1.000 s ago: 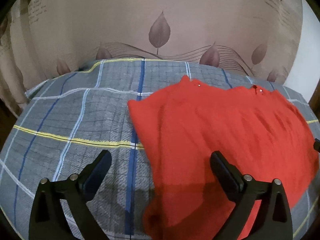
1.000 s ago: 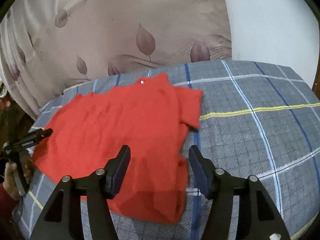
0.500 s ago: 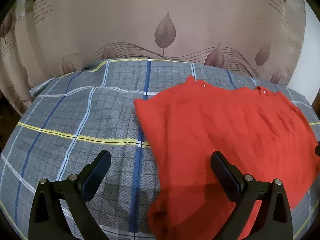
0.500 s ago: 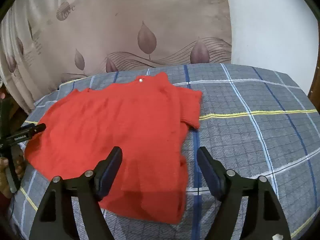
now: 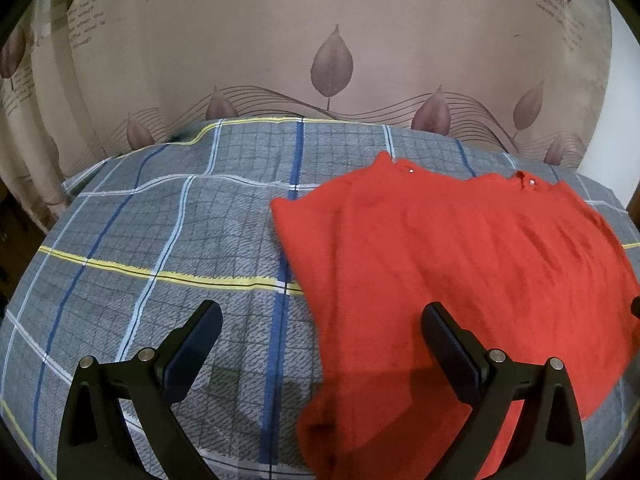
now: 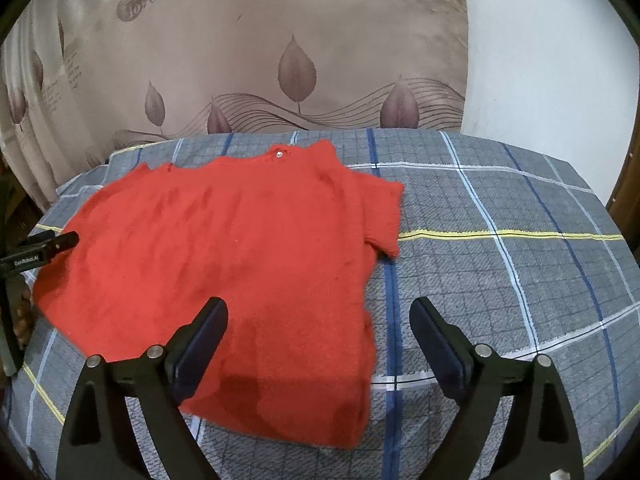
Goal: Fold small clothes
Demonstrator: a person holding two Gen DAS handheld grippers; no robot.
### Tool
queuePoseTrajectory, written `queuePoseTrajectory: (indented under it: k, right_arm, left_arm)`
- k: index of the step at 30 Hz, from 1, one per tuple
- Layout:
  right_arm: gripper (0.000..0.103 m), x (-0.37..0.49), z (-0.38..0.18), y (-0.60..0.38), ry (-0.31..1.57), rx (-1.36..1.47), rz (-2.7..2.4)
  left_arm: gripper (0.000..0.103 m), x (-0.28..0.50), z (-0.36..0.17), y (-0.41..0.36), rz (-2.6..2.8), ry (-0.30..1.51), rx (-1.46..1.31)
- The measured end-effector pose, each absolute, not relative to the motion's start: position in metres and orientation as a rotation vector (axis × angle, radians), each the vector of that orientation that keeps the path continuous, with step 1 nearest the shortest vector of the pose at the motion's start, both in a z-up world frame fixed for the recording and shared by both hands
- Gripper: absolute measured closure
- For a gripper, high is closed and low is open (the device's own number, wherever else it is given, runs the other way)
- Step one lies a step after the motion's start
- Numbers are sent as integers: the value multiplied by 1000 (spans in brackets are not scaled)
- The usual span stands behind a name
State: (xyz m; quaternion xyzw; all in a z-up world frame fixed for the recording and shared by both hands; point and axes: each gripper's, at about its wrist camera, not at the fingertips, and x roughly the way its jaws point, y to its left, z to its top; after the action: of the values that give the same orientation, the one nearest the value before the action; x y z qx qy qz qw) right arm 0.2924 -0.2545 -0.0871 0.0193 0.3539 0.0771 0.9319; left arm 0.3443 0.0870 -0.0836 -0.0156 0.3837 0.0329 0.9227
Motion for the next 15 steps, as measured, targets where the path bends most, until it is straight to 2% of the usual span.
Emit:
queuePoseTrajectory:
  k: [15]
  right_arm:
    - [3, 288, -85, -255, 711, 48, 167]
  left_arm:
    - [3, 347, -86, 84, 79, 807, -1]
